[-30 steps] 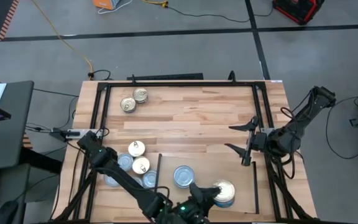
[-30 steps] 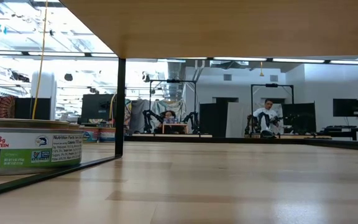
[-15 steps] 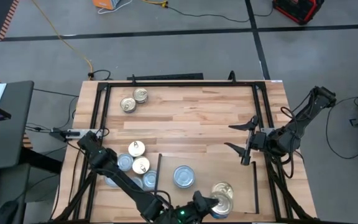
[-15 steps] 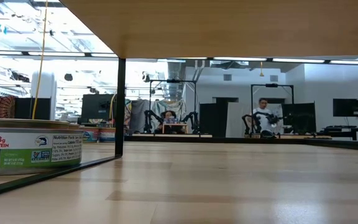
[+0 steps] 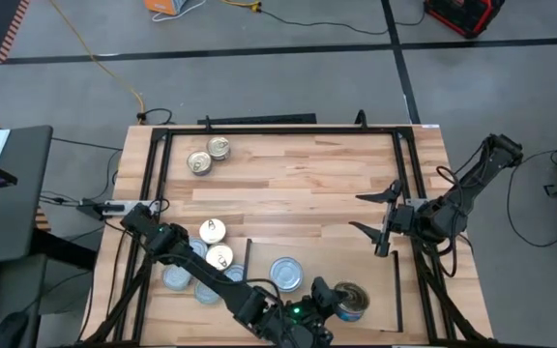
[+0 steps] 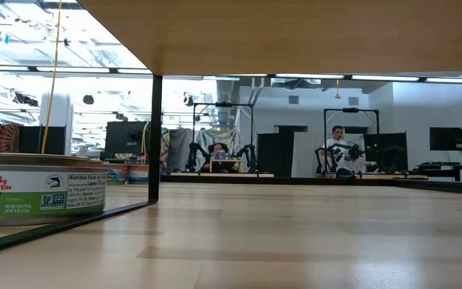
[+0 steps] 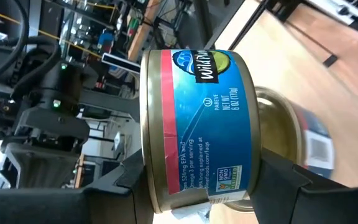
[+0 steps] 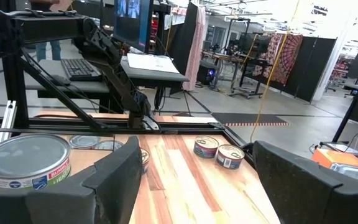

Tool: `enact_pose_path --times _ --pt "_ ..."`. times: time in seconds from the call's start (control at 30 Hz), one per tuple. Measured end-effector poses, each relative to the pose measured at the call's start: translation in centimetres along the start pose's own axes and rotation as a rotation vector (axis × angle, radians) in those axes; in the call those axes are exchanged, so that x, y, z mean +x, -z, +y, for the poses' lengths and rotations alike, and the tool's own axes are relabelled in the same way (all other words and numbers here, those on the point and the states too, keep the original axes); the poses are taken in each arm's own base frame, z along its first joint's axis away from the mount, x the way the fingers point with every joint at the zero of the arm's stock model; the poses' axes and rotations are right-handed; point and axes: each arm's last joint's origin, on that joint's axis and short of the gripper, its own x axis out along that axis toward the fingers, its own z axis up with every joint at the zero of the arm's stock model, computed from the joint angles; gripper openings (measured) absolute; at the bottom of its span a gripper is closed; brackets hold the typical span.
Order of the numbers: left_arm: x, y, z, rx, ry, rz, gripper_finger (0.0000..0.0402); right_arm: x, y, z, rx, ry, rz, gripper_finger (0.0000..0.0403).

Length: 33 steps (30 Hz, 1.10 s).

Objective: Stack canned seafood by type on shelf
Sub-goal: Stack the blue-pink tuna can on the top of the blue-pink tuna can on the shelf

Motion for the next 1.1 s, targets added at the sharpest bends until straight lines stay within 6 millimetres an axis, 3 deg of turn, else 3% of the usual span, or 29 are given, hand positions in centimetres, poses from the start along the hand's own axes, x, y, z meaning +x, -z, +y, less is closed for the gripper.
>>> enact_pose_path --times 0.7,1.1 --pt "1.8 1.6 0.8 -0.046 0.037 0.045 0.0191 0.0 0.0 0.0 0.0 0.0 0.0 0.0331" --pt "1.5 1.5 0.1 -0.048 0.151 -0.009 0.0238 0.0 0.0 0.0 -0.001 -0.001 0.0 0.0331"
